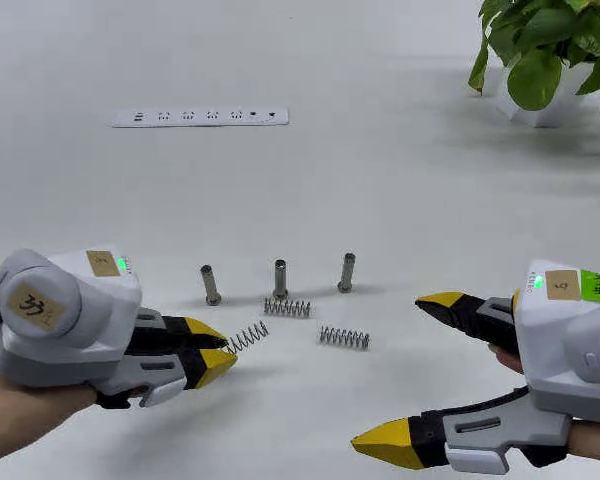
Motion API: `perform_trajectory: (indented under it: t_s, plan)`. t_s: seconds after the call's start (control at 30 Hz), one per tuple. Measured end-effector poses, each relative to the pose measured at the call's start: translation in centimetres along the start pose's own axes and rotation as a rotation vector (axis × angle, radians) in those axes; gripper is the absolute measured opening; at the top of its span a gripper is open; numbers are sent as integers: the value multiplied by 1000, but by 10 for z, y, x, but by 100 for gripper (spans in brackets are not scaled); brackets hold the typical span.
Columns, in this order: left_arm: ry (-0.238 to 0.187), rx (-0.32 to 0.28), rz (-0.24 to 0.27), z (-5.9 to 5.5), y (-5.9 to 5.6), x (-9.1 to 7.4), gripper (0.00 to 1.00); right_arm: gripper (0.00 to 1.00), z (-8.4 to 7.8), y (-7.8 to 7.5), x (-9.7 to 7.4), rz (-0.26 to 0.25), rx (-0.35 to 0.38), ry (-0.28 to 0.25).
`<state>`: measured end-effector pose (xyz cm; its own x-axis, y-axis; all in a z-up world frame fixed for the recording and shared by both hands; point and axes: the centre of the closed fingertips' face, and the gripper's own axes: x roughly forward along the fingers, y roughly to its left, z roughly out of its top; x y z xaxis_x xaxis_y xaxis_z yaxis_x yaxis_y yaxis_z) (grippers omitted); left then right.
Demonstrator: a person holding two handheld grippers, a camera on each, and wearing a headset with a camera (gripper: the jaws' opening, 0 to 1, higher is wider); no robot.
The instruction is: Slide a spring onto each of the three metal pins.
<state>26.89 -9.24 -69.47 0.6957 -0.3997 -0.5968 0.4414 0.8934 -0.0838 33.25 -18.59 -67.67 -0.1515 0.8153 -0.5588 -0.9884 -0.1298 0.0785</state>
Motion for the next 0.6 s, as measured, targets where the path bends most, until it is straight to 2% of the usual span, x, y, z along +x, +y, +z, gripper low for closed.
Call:
perform_trajectory:
  t_s: [0.07,0.17,0.3,0.4,0.6]
  plan:
    - [-16,39,-22,4,-5,0,10,91,5,2,1,16,-1,-7]
    - [-26,56,-49,6,-10,0,10,89,11,4,3,34,-7,-17]
    - [-36,98,-85,8,-14,2,10,74,17,13,5,83,6,-25]
    - [-40,117,-104,10,-17,4,10,67,20,18,7,105,7,-26]
    - [-56,158,-154,18,-29,7,10,54,21,26,12,141,-4,-17]
